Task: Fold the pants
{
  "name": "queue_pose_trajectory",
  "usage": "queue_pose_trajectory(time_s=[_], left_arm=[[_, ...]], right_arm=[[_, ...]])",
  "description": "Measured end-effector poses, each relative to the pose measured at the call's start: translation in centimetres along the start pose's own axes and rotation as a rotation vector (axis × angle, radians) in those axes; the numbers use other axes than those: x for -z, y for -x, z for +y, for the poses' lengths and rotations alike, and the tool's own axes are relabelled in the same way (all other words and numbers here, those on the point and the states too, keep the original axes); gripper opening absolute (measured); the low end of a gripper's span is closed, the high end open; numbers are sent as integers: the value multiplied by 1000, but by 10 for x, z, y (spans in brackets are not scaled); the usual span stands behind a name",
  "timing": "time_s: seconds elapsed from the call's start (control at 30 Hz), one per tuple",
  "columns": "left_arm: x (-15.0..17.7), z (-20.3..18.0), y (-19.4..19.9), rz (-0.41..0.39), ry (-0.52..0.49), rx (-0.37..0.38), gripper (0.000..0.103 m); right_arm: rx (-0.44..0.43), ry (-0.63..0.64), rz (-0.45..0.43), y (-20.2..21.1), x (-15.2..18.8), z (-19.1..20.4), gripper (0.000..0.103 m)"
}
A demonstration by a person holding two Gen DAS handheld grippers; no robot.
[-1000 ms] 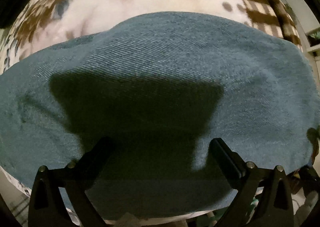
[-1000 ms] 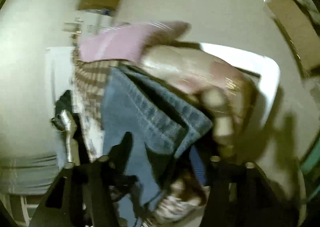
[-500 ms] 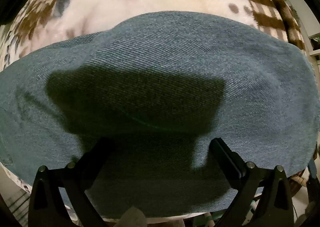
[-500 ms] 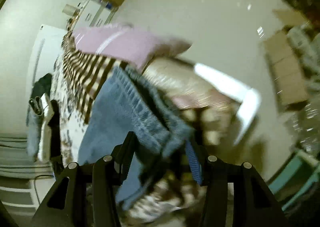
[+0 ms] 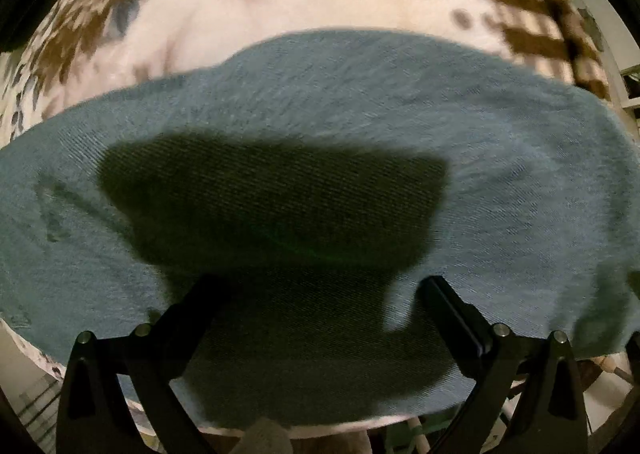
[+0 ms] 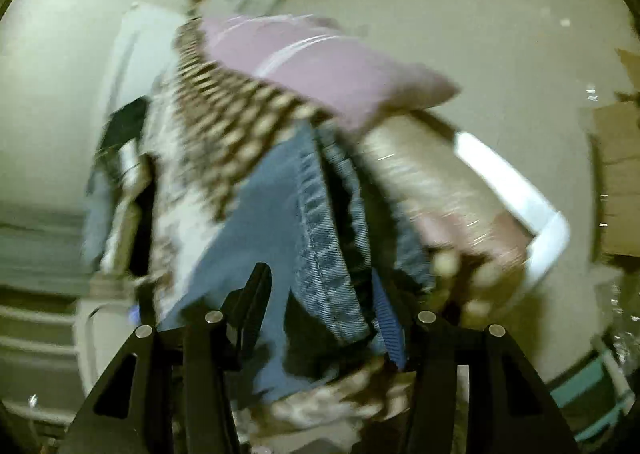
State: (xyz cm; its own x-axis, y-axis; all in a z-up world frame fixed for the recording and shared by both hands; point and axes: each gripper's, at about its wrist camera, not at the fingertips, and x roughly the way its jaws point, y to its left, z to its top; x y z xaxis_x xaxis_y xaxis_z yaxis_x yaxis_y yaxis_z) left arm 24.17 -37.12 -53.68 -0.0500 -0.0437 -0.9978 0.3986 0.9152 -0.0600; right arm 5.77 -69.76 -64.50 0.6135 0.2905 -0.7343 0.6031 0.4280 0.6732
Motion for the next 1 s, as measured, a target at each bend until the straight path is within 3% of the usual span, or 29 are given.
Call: queue_pose_trajectory(time_s=[0.07,0.2,0.37,0.63,0.73,0.77,0.87,1.0], left_arm=[[-6,-5,10,-30,-5,15,103],[-3,-26,29,-61,-43,58,103],[0,-44,26,-34,-97,77,103],[2,-37,22,-7,-98,84,103],[0,-30,24,-12,-97,88,103],[-16,-28,19,-14,-99,87,103],[-19,-22,18,-11,-104,83,103],[-20,-23,23,-6,-101,88,103]], right_arm=[[-62,-35,11,4,3,-3,54],[-22,-80,23,0,5,-14,54],[1,-35,17,11,20,-2,54],[50,1,5,30,27,15,54],[135,-4,-18,40,37,14,54],[140,-14,-28,44,40,13,54],[52,-58,-13,45,49,7,54],[83,-81,-10,27,50,-1,54]])
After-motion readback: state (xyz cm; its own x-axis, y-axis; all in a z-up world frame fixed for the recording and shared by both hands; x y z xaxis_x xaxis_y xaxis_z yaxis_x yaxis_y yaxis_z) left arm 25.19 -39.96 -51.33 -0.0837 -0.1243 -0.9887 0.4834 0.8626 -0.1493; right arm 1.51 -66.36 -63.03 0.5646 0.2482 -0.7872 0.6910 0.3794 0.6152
